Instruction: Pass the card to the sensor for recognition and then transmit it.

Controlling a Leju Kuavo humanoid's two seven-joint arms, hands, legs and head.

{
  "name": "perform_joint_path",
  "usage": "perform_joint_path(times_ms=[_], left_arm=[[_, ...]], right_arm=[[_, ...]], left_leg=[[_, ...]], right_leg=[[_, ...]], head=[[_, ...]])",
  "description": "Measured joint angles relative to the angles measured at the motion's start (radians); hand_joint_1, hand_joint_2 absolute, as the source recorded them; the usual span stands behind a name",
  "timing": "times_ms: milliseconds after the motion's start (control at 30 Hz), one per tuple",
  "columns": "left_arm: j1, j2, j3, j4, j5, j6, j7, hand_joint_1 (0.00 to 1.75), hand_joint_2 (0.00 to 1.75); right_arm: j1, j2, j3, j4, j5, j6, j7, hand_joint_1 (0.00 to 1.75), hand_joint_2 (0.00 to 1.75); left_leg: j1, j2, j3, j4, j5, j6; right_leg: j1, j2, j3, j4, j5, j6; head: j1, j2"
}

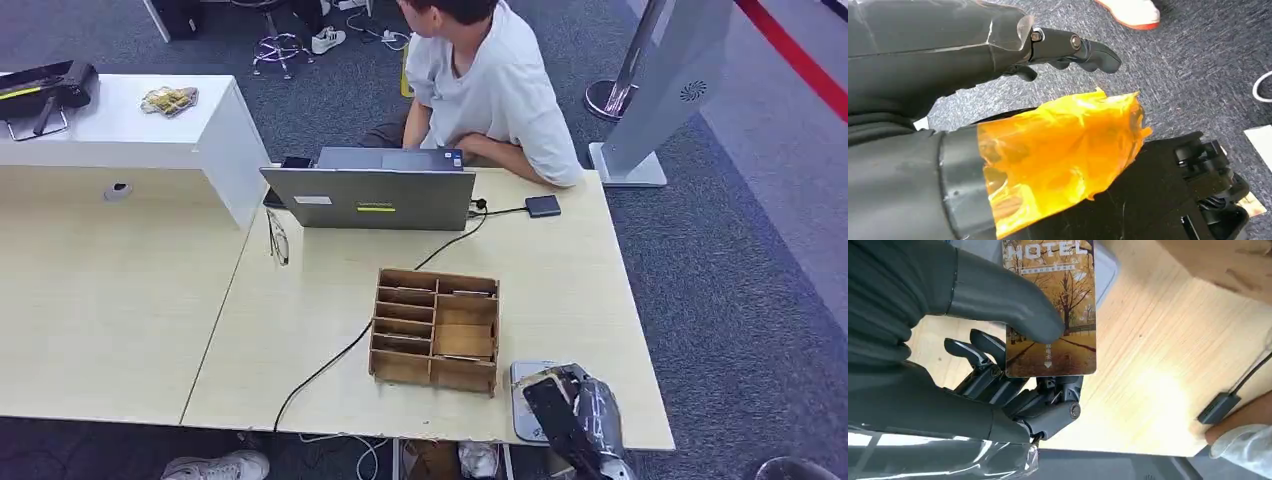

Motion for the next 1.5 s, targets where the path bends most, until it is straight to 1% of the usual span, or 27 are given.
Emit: perform_joint_path(times_ms=[200, 400, 567, 967, 1367, 1500], left_arm=[[0.000, -0.003, 0.000, 0.000, -0.006, -0.002, 0.002, 0.00, 0.00], [-0.001, -0.005, 0.000, 0.000, -0.014, -0.004, 0.003, 0.00, 0.00], [-0.002, -0.005, 0.000, 0.000, -0.016, -0.008, 0.003, 0.00, 0.00], [-0.002, -0.005, -0.001, 0.000, -0.017, -0.009, 0.003, 0.00, 0.00], [-0.002, -0.005, -0.001, 0.000, -0.017, -0.014, 0.003, 0.00, 0.00], [-0.002, -0.005, -0.001, 0.000, -0.017, -0.014, 0.003, 0.00, 0.00]], right_arm=[[-0.001, 0.026, -0.047, 0.012, 0.137, 0.001, 0.046, 1.75, 1.75], [-0.006, 0.052, -0.066, 0.042, 0.277, 0.014, 0.100, 1.75, 1.75], [-0.015, 0.070, -0.066, 0.072, 0.334, 0.011, 0.120, 1.75, 1.75], [-0.024, 0.097, -0.066, 0.113, 0.352, -0.001, 0.128, 1.75, 1.75], [-0.024, 0.106, -0.066, 0.121, 0.365, -0.006, 0.128, 1.75, 1.75], [-0.024, 0.106, -0.066, 0.121, 0.375, -0.019, 0.129, 1.75, 1.75]], left_leg=[[0.000, 0.000, 0.000, 0.000, 0.000, 0.000], [0.000, 0.000, 0.000, 0.000, 0.000, 0.000], [0.000, 0.000, 0.000, 0.000, 0.000, 0.000], [0.000, 0.000, 0.001, 0.000, 0.000, 0.000], [0.000, 0.000, 0.002, 0.000, 0.000, 0.000], [0.000, 0.000, 0.002, 0.000, 0.000, 0.000]], right_leg=[[0.000, 0.000, 0.000, 0.000, 0.000, 0.000], [0.000, 0.000, 0.000, 0.000, 0.000, 0.000], [0.000, 0.000, 0.000, 0.000, 0.000, 0.000], [0.000, 0.000, 0.000, 0.000, 0.000, 0.000], [0.000, 0.000, 0.001, 0.000, 0.000, 0.000], [0.000, 0.000, 0.001, 0.000, 0.000, 0.000]], head=[[0.000, 0.000], [0.000, 0.000], [0.000, 0.000], [0.000, 0.000], [0.000, 0.000], [0.000, 0.000]])
